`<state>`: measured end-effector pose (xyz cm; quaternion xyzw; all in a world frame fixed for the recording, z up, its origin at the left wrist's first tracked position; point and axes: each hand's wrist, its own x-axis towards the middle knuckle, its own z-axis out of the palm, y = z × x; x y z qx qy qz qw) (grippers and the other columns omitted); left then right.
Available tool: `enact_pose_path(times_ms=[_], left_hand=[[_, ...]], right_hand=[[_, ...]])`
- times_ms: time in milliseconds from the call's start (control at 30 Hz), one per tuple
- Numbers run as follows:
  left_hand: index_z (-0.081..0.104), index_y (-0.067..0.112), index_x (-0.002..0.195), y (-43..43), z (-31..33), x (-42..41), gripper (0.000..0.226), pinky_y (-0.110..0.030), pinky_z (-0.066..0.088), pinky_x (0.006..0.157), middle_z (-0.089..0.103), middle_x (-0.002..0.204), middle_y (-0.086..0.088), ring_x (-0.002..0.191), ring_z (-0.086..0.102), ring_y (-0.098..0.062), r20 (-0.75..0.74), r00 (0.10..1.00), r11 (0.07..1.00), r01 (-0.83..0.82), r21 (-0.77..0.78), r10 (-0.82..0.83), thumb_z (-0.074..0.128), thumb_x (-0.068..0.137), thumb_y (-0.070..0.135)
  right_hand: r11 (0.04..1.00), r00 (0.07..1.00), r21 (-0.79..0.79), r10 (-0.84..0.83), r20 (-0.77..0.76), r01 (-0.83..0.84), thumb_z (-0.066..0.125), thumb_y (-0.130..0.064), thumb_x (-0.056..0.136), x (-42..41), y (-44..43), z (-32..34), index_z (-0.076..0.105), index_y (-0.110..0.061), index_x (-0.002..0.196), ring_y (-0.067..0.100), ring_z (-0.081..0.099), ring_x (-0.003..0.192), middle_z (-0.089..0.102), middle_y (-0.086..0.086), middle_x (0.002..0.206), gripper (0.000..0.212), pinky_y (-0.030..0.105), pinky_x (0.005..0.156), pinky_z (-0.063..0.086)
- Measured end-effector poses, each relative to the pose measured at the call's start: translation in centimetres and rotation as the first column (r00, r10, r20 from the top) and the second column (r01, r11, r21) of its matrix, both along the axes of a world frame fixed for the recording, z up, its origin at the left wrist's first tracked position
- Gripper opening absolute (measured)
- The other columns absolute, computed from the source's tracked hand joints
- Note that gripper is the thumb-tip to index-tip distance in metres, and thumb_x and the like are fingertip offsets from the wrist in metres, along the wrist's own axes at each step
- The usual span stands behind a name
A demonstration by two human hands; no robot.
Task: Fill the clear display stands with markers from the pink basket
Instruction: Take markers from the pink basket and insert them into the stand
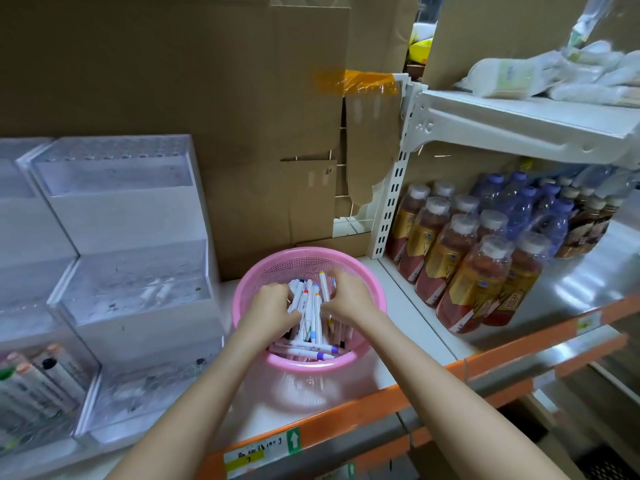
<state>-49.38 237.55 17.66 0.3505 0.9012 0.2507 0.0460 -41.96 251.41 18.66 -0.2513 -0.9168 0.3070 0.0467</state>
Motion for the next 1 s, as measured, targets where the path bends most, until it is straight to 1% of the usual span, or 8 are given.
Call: enact_pose_path(times_ms=[100,200,333,433,600,733,900,1000], left_hand=[[0.062,0.004,0.084,0.0,0.4,0.0,0.012,-0.04,0.047,0.069,0.065,0.079,-0.008,0.076,0.06,-0.022,0.114,0.993,0.995,-0.051,0.088,0.041,0.065,0.074,0.011],[0.058,0.012,0.094,-0.1,0.5,-0.2,0.016,-0.03,0.046,0.068,0.064,0.084,0.0,0.076,0.059,-0.016,0.162,0.987,0.979,-0.058,0.196,0.026,0.065,0.08,0.012],[0.05,0.018,0.12,-0.5,0.9,0.1,0.04,-0.027,0.049,0.068,0.058,0.089,0.009,0.075,0.058,-0.009,0.067,0.995,0.941,0.049,0.335,-0.076,0.063,0.084,0.006],[0.047,0.026,0.133,-0.9,1.5,0.9,0.06,-0.022,0.05,0.064,0.058,0.087,0.017,0.075,0.059,-0.006,-0.049,0.983,0.872,0.181,0.454,-0.179,0.06,0.082,-0.002],[0.055,0.021,0.131,-2.1,2.5,2.2,0.062,-0.021,0.053,0.067,0.06,0.085,0.011,0.074,0.059,-0.007,-0.205,0.96,0.809,0.271,0.522,-0.19,0.063,0.076,-0.007],[0.055,0.025,0.126,-4.1,4.0,3.5,0.059,-0.014,0.05,0.068,0.062,0.087,0.009,0.078,0.06,-0.007,-0.197,0.968,0.755,0.243,0.609,-0.153,0.064,0.078,-0.006],[0.052,0.03,0.127,-7.9,4.6,4.0,0.062,-0.01,0.047,0.066,0.056,0.088,0.018,0.075,0.057,0.0,-0.229,0.972,0.766,0.185,0.616,-0.051,0.066,0.077,-0.003],[0.05,0.035,0.125,-10.8,4.8,4.1,0.06,-0.02,0.053,0.066,0.061,0.087,0.009,0.071,0.061,-0.006,-0.215,0.977,0.744,0.15,0.652,-0.009,0.066,0.079,0.0]], right_hand=[[0.998,0.999,-0.059,0.013,-0.045,-0.016,0.063,0.002,0.073,0.5,-0.3,0.3,0.039,-0.019,0.14,0.015,0.053,0.068,0.051,0.0,0.087,0.074,0.023,0.048,0.036],[0.995,0.996,-0.08,0.052,-0.078,-0.058,0.062,0.004,0.074,1.0,-0.5,0.5,0.034,-0.024,0.145,0.006,0.05,0.056,0.05,-0.002,0.097,0.081,0.016,0.043,0.035],[0.993,0.986,-0.087,0.064,-0.152,-0.078,0.063,0.001,0.077,1.8,-0.7,0.9,0.037,-0.027,0.142,0.009,0.052,0.059,0.059,-0.001,0.085,0.076,0.019,0.048,0.04],[0.992,0.958,-0.065,0.088,-0.273,-0.109,0.063,0.0,0.078,2.4,-1.2,1.7,0.04,-0.028,0.141,0.009,0.056,0.065,0.065,0.001,0.089,0.073,0.025,0.056,0.048],[0.982,0.888,-0.069,0.129,-0.441,-0.177,0.06,0.004,0.079,3.5,-2.5,2.8,0.04,-0.036,0.138,0.012,0.062,0.069,0.062,-0.001,0.08,0.074,0.03,0.066,0.055],[0.979,0.83,-0.054,0.135,-0.541,-0.195,0.061,0.003,0.079,4.0,-4.4,3.7,0.04,-0.036,0.138,0.006,0.06,0.073,0.063,0.001,0.079,0.073,0.019,0.064,0.052],[0.965,0.784,-0.078,0.153,-0.602,-0.249,0.061,0.005,0.078,4.0,-8.1,4.6,0.04,-0.032,0.137,0.006,0.062,0.078,0.059,-0.007,0.075,0.073,0.023,0.071,0.054],[0.954,0.762,-0.078,0.179,-0.623,-0.289,0.06,0.006,0.077,3.5,-10.8,4.7,0.04,-0.029,0.137,0.011,0.063,0.077,0.058,-0.004,0.076,0.072,0.027,0.071,0.055]])
